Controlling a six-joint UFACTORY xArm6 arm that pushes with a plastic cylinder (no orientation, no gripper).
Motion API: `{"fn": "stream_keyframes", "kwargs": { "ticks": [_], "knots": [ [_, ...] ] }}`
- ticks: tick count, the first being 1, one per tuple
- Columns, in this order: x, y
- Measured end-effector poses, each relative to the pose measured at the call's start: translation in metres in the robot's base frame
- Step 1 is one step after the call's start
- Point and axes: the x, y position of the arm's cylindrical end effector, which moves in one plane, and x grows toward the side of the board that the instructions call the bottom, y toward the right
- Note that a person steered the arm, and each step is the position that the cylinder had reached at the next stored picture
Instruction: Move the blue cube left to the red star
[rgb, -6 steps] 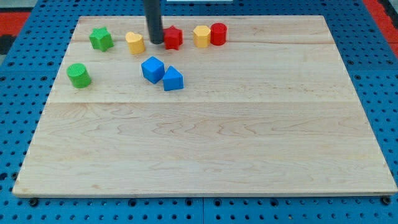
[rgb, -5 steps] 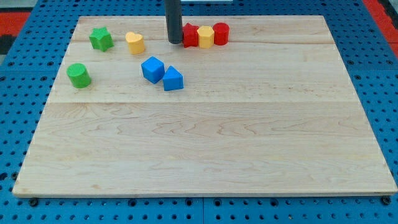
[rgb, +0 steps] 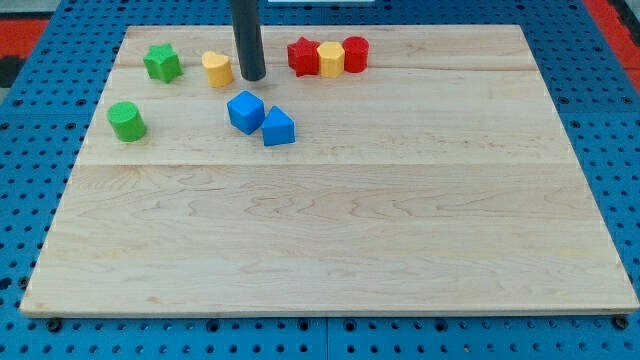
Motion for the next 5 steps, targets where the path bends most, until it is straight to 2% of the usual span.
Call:
{"fn": "stream_keyframes", "kwargs": {
  "ticks": [1, 2, 3, 4, 5],
  "knots": [
    [0.018, -0.028],
    [0.044, 0.045],
    [0.066, 0.039],
    [0.036, 0.035],
    [0.031, 0.046]
  ]
}}
